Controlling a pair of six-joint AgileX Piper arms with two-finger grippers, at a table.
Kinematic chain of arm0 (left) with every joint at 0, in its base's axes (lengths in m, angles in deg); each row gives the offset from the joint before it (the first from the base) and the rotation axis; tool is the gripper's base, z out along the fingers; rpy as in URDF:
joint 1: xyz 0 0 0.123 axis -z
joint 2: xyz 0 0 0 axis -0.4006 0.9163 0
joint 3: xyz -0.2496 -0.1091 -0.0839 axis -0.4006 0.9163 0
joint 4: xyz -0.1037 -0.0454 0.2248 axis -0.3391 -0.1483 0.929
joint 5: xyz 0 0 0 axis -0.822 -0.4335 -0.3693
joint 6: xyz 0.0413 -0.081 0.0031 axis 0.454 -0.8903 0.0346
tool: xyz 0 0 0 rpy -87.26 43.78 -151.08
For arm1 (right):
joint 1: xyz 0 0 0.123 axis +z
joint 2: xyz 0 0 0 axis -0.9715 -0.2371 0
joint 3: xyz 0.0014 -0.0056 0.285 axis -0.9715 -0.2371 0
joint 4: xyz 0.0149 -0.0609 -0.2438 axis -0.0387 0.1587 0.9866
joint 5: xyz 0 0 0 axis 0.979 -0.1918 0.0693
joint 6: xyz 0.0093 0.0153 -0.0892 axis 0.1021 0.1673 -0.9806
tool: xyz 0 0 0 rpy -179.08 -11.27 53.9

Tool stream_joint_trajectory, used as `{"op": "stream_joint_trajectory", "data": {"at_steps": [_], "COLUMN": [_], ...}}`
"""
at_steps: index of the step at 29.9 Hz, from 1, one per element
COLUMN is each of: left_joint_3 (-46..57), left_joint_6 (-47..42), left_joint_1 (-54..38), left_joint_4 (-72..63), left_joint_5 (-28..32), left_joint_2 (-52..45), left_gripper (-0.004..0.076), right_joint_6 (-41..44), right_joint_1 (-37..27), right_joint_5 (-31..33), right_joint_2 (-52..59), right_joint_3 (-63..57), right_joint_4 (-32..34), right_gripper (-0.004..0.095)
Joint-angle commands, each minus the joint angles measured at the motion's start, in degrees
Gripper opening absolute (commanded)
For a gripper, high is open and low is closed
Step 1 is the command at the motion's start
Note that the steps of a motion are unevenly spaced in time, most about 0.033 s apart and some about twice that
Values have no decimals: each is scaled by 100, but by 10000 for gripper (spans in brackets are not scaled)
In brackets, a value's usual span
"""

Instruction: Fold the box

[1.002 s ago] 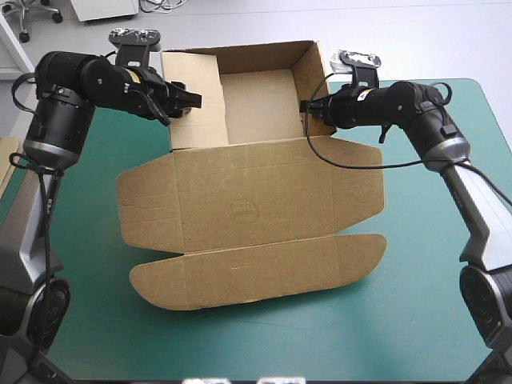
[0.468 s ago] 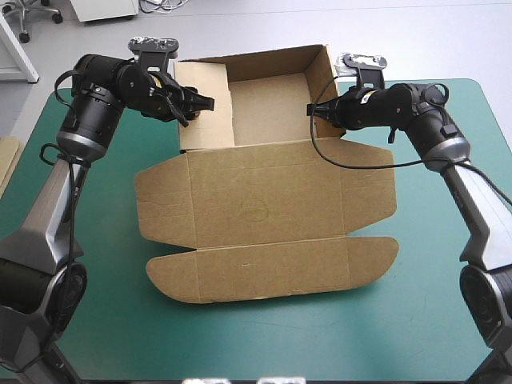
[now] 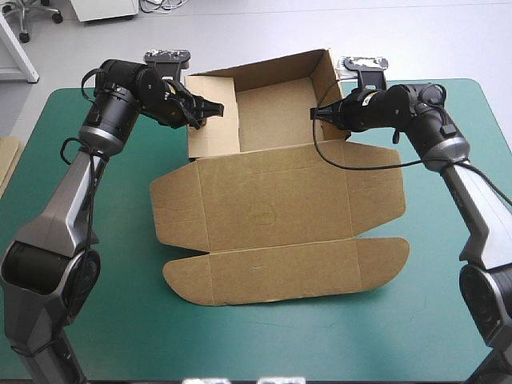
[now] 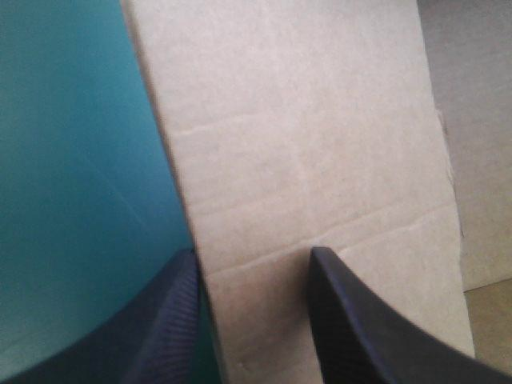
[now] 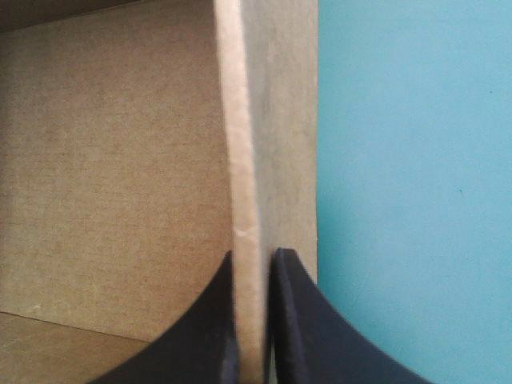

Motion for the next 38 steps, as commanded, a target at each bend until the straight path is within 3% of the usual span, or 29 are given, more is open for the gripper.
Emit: {"op": "stream_joint_trajectory", "data": {"at_steps": [1,10,17,27,33,38], "left_joint_3": [-113,-113,-113,-113,-113,-113], "left_joint_6": [81,286,335,335,335,335], "left_joint_1": [6,6,6,-6,5,15], "left_joint_4": [140,84,33,-134,-161,-200], "left_joint_5": [187,-73,-19,457,421,353], "left_joint_2": [-188,-209,-222,-212,-212,-212], "left_gripper": [288,462,466,463,370,200], "right_joint_6": [122,122,-4,-29,81,196], "right_joint_1": [15,2,2,2,2,2], "right_joint_5": [-574,-668,-894,-921,-666,-379], "right_joint_2": [390,390,390,390,341,187], "right_joint_3": [262,262,262,262,262,262], "right_joint_4": [-715,-770,-1190,-1235,-800,-450], "right_gripper": [-5,-5,-5,-5,-5,-5]}}
